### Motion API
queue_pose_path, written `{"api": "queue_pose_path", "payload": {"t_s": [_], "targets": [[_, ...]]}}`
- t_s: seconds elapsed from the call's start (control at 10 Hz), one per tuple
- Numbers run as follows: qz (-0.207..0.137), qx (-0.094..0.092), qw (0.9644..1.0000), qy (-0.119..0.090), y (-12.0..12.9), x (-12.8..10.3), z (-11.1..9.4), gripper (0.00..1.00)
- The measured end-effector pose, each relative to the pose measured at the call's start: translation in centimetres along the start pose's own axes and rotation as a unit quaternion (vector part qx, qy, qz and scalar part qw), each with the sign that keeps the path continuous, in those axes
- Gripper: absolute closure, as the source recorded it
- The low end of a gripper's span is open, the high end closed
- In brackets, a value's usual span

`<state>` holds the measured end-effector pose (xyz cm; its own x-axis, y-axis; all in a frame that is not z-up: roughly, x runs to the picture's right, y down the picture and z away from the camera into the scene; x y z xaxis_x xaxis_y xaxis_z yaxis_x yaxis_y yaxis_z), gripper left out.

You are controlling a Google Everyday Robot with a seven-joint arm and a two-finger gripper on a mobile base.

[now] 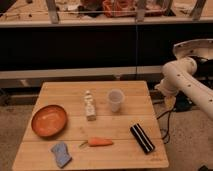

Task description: Place the ceramic cup in the ceramic bowl

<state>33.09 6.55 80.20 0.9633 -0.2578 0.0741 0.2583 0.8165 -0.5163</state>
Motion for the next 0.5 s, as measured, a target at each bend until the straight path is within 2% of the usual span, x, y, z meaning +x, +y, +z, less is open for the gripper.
{"api": "queue_pose_path", "payload": {"t_s": [0.5], "targets": [[-0.001,0.0,1.0,0.0,-0.05,-0.04,0.01,0.2]]}}
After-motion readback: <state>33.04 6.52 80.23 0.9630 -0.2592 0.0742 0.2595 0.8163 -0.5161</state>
